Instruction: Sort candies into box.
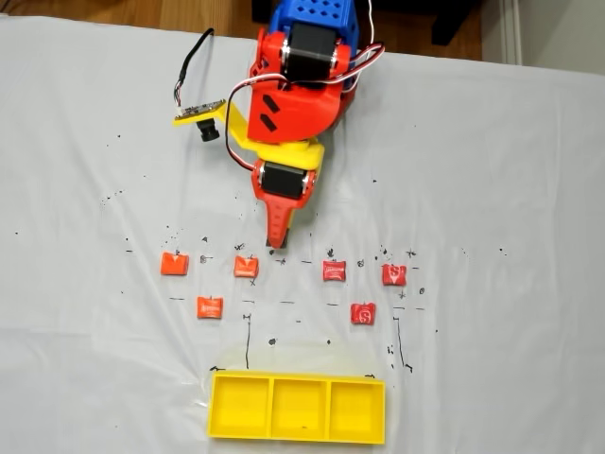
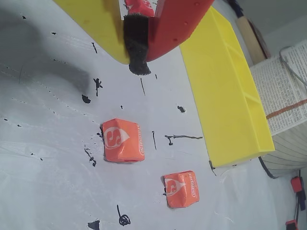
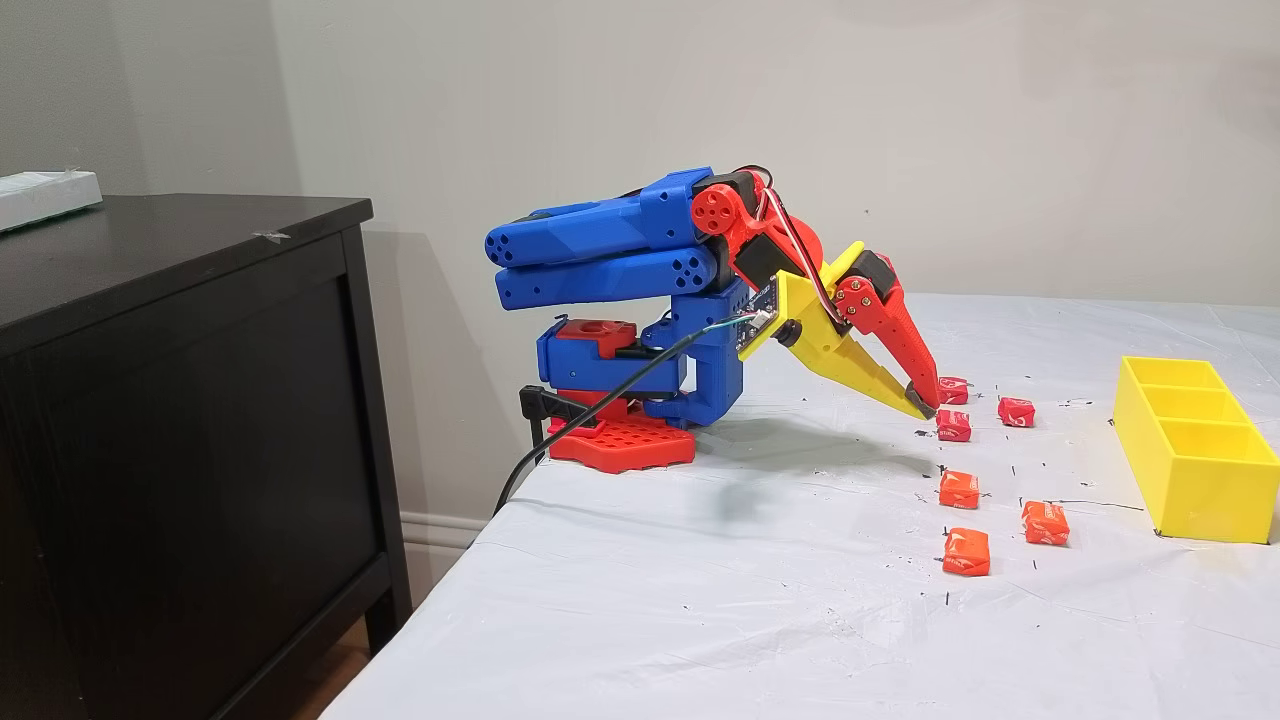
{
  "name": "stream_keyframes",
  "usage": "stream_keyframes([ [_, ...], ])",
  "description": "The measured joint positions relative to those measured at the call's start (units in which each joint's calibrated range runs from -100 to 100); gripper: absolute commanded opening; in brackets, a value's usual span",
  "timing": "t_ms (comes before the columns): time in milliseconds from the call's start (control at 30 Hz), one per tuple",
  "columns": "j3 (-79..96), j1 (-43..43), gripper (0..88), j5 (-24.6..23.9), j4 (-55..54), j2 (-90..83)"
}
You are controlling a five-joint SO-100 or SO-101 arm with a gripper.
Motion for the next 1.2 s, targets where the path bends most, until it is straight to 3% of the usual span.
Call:
stream_keyframes([
  [667,0.00,0.00,0.1,0.00,0.00,0.00],
  [1000,-1.03,-2.58,0.0,2.20,-0.48,0.00],
  [1200,-8.98,-2.58,0.0,2.64,5.71,0.00],
])
